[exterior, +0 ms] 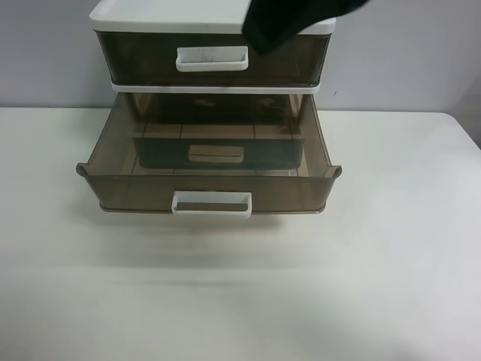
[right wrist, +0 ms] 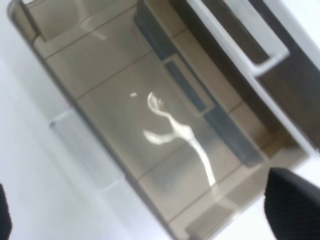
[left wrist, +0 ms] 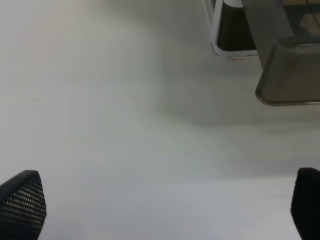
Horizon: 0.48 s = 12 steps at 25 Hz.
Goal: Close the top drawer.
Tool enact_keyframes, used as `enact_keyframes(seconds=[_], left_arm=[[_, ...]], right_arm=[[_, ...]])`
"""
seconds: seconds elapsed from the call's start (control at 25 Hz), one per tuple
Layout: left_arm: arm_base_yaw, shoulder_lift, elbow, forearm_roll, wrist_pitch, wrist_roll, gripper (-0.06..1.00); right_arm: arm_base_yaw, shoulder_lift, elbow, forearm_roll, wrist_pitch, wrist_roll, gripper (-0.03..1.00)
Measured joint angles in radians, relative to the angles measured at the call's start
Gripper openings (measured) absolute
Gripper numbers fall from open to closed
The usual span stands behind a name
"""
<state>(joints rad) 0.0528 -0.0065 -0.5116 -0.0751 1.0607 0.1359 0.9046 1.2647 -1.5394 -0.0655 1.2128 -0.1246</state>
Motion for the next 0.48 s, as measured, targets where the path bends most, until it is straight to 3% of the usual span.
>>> enact_keyframes(seconds=[0.48], left_arm=[[0.000, 0.000, 0.000, 0.000, 0.000, 0.000, 0.99]], right_arm=[[-0.005, -0.567, 0.508, -0.012, 0.003, 0.006, 0.99]])
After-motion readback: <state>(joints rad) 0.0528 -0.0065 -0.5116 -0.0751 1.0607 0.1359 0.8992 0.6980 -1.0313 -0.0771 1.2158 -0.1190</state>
